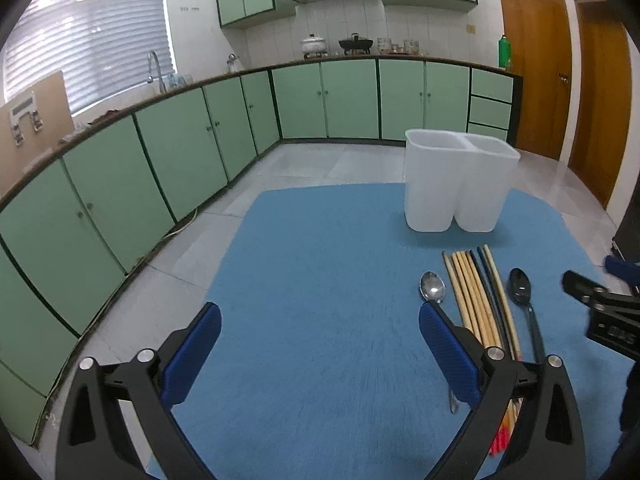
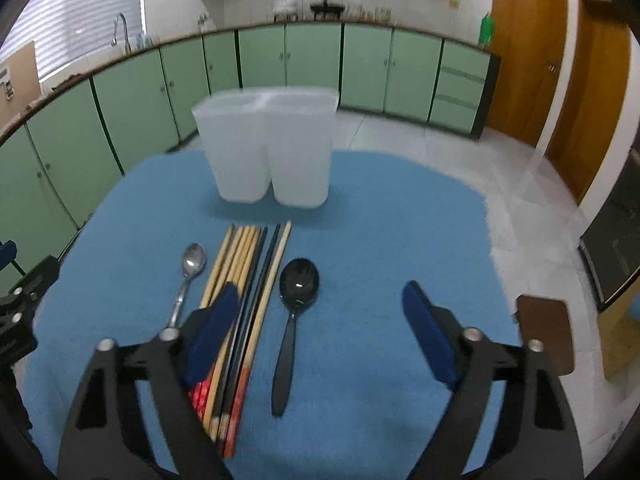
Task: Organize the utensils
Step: 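Grasp the black spoon with the right tool while the left tool approaches the metal spoon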
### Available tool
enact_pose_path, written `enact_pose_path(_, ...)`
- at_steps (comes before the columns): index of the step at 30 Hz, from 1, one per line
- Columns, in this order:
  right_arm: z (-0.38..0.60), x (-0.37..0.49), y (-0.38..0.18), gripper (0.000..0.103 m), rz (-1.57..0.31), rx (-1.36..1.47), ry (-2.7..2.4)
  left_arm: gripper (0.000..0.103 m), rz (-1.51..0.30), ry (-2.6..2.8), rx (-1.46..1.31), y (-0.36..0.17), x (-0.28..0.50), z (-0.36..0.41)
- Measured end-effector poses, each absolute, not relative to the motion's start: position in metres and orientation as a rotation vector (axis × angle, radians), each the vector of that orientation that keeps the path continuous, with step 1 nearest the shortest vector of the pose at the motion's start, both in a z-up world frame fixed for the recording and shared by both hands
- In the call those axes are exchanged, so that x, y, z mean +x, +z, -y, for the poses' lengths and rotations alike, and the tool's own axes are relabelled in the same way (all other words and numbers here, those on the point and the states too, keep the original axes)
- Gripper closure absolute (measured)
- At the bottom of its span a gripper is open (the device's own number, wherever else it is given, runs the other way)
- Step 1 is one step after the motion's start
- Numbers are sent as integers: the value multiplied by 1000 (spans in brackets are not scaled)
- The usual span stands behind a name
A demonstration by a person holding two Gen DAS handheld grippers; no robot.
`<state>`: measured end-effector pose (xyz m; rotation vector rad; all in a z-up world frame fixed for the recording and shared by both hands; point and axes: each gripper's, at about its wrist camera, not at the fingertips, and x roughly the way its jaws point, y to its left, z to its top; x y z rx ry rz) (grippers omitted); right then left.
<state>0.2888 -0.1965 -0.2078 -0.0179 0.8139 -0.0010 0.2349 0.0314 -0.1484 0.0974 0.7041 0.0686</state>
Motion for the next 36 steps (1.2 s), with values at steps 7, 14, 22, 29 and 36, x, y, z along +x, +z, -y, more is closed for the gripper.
enact_pose_path(7,199,332,-246,30,-917,16,1,6,-741,65,94,-169,257,-34)
enact_pose_path(14,201,349,-257,38,-950,40,0,6,-768,60,90,-184,270,-35)
enact_pose_path(22,200,360,-260,67,-966,45,30,6,-790,31,83,-192,286,-25)
enact_pose_path(29,215,355,-254,70,-949,53,51,6,-810,-32,86,-197,302,0)
enact_pose_path(36,231,350,-249,70,-933,52,27,6,-853,-71,80,-208,330,27)
